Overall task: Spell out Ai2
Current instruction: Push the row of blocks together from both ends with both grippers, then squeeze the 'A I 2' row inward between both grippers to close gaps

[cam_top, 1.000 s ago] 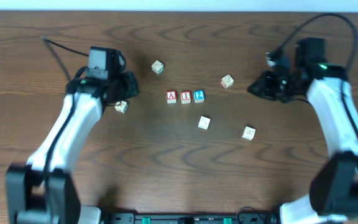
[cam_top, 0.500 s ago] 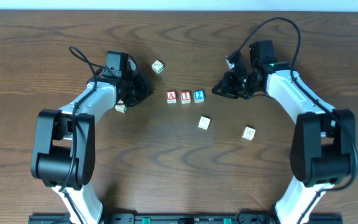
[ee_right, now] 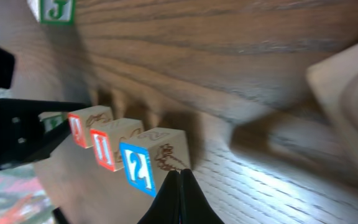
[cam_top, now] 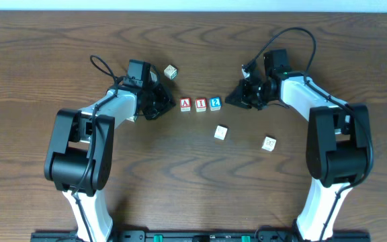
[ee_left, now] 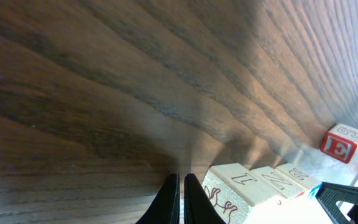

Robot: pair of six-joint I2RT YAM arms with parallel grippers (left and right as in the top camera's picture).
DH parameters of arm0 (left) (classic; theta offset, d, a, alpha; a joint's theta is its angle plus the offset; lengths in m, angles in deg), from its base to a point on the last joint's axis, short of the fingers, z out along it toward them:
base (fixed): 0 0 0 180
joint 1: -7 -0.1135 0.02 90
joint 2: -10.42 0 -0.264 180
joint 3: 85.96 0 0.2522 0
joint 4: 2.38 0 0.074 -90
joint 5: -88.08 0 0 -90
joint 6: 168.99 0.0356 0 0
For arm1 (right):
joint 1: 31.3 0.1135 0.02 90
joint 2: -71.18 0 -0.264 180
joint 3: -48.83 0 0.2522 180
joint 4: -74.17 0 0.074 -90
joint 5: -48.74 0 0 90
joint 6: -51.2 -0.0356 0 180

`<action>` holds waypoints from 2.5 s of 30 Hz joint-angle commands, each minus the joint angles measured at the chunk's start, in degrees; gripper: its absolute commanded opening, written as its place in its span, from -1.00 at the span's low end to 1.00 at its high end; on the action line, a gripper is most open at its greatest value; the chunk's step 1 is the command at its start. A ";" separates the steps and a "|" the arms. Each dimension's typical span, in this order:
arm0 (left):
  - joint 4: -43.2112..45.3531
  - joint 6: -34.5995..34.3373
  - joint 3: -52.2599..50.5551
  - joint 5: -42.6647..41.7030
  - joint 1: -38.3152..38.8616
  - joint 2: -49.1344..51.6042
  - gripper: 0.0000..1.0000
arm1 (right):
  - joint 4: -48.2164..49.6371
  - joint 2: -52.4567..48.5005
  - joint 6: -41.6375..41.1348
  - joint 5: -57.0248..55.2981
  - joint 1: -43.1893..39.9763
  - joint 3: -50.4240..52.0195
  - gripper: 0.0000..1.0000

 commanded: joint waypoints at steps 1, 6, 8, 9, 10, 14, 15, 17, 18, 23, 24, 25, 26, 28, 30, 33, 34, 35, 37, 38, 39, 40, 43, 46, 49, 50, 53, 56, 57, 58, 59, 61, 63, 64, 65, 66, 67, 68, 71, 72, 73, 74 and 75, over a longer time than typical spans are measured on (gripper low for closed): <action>0.83 -0.26 -0.04 -2.69 -0.17 0.57 -0.88 | 0.04 -1.84 0.50 4.44 -0.50 0.00 -0.97; 1.03 0.52 -0.07 -3.23 -0.17 0.57 -0.89 | -0.02 -2.49 2.47 7.21 -2.29 0.04 -0.97; 1.01 0.52 -0.07 -3.23 -0.17 0.57 -0.88 | 0.07 -2.86 2.43 7.10 -2.69 0.04 -0.97; 1.01 0.52 -0.07 -3.19 -0.17 0.57 -0.89 | 0.15 -3.26 2.49 7.04 -2.73 0.04 -0.97; 1.05 0.52 -0.07 -3.13 -0.15 0.57 -0.89 | 0.35 -3.69 2.56 7.08 -2.73 0.04 -0.97; 1.01 0.46 -0.07 -2.99 -0.15 0.57 -0.88 | 1.92 -6.32 1.49 7.98 -2.73 0.02 -0.97; 1.01 0.02 -0.07 -2.84 -0.15 0.57 -0.89 | 2.43 -6.43 1.22 8.39 -2.73 0.02 -0.97; 1.05 -0.15 -0.07 -2.56 -0.09 0.59 -0.88 | 3.15 -6.58 0.85 8.35 -2.73 0.02 -0.97; 1.22 -0.20 -0.07 -2.56 -0.07 0.59 -0.88 | 3.67 -6.58 0.81 8.35 -2.73 0.02 -0.97; 1.92 -0.57 -0.07 -1.92 -0.02 0.59 -0.88 | 5.42 -6.58 -0.52 8.35 -2.67 0.02 -0.98; 2.10 -0.76 -0.07 -1.95 0.00 0.59 -0.88 | 5.53 -6.58 -0.68 8.35 -2.60 0.02 -0.97; 2.12 -1.07 -0.07 -1.95 0.04 0.59 -0.88 | 5.64 -6.58 -0.68 8.35 -2.49 0.02 -0.97; 2.21 -1.27 -0.07 -1.95 0.13 0.59 -0.88 | 5.66 -6.58 -0.68 8.35 -2.36 0.02 -0.97; 2.54 -1.49 -0.07 -1.97 0.42 0.70 -0.89 | 5.66 -6.58 -0.68 8.35 -2.08 0.02 -0.98; 2.67 -1.86 -0.07 -1.95 0.87 0.94 -0.88 | 6.05 -6.58 -0.90 8.33 -1.66 0.02 -0.97; 2.80 -1.86 -0.07 -1.73 1.36 1.03 -0.88 | 6.54 -6.58 -1.55 8.35 -1.44 0.02 -0.98; 2.93 -1.86 -0.07 -1.73 1.36 1.03 -0.88 | 6.54 -6.58 -1.70 8.35 -1.42 0.02 -0.97; 2.97 -1.88 -0.07 -1.73 1.42 1.03 -0.88 | 6.56 -6.58 -1.70 8.35 -1.42 0.02 -0.97; 2.97 -1.86 -0.07 -1.75 1.44 1.03 -0.89 | 6.54 -6.58 -1.73 8.37 -1.36 0.02 -0.97; 2.97 -1.86 -0.07 -1.75 1.44 1.03 -0.88 | 6.54 -6.58 -1.73 8.37 -1.27 0.02 -0.98; 2.97 -1.86 -0.07 -1.77 1.44 1.03 -0.88 | 6.54 -6.58 -1.73 8.37 -1.20 0.02 -0.97; 2.97 -1.86 -0.07 -1.77 1.44 1.03 -0.88 | 6.54 -6.58 -1.73 8.35 -1.09 0.02 -0.97; 2.95 -1.88 -0.07 -1.77 1.44 1.03 -0.88 | 6.56 -6.58 -2.08 8.35 -0.72 0.02 -0.97; 2.93 -1.88 -0.07 -1.77 1.44 1.03 -0.88 | 6.54 -6.58 -2.14 8.35 -0.50 0.02 -0.97; 2.95 -1.90 -0.07 -1.77 1.44 1.03 -0.88 | 6.51 -6.58 -2.16 8.35 -0.42 0.02 -0.97; 2.93 -2.16 -0.07 -1.77 1.44 1.03 -0.88 | 6.51 -6.58 -2.16 8.37 -0.39 0.02 -0.97; 2.95 -2.99 -0.07 -1.79 1.49 1.03 -0.88 | 6.49 -6.58 -2.60 8.37 -0.31 0.02 -0.97; 2.95 -3.15 -0.07 -1.77 1.49 1.03 -0.88 | 6.47 -6.58 -2.58 8.37 -0.31 0.02 -0.97; 2.95 -3.26 -0.07 -1.79 1.49 1.03 -0.88 | 6.47 -6.58 -2.60 8.37 -0.31 0.02 -0.97; 2.95 -3.72 -0.07 -1.79 1.51 1.03 -0.89 | 6.47 -6.58 -2.60 8.37 -0.28 0.02 -0.97; 2.95 -4.09 -0.07 -1.77 1.62 1.03 -0.88 | 6.45 -6.58 -2.60 8.39 -0.24 0.02 -0.97; 2.97 -4.44 -0.07 -1.73 1.99 1.03 -0.88 | 6.47 -6.58 -2.60 8.39 -0.07 0.02 -0.97; 2.97 -4.44 -0.07 -1.42 2.51 1.03 -0.88 | 6.47 -6.58 -2.60 8.37 0.13 0.02 -0.97; 2.97 -4.44 -0.07 -1.29 2.75 1.03 -0.88 | 6.49 -6.58 -2.60 8.39 0.20 0.02 -0.97; 3.15 -4.46 -0.07 -1.27 2.99 1.03 -0.88 | 6.49 -6.58 -2.58 8.37 0.24 0.02 -0.97; 3.21 -4.50 -0.07 -1.22 3.21 1.03 -0.88 | 6.49 -6.58 -2.60 8.37 0.31 0.02 -0.97; 3.30 -4.74 -0.07 -1.05 3.39 1.03 -0.88 | 6.49 -6.58 -2.60 8.39 0.35 0.02 -0.97; 3.39 -4.94 -0.07 -1.05 3.48 1.03 -0.88 | 6.49 -6.58 -2.58 8.39 0.35 0.02 -0.98; 3.39 -5.09 -0.07 -1.05 3.48 1.03 -0.88 | 6.47 -6.58 -2.60 8.55 0.44 0.02 -0.97; 3.41 -5.11 -0.07 -1.05 3.48 1.03 -0.88 | 6.47 -6.58 -2.60 8.63 0.44 0.02 -0.97; 3.43 -5.11 -0.07 -1.05 3.48 1.03 -0.88 | 6.47 -6.58 -2.60 8.63 0.44 0.02 -0.97; 3.45 -5.11 -0.07 -1.05 3.48 1.03 -0.88 | 6.47 -6.58 -2.60 8.63 0.44 0.02 -0.98; 3.43 -5.11 -0.07 -1.05 3.48 1.03 -0.88 | 6.49 -6.58 -2.60 8.66 0.46 0.02 -0.97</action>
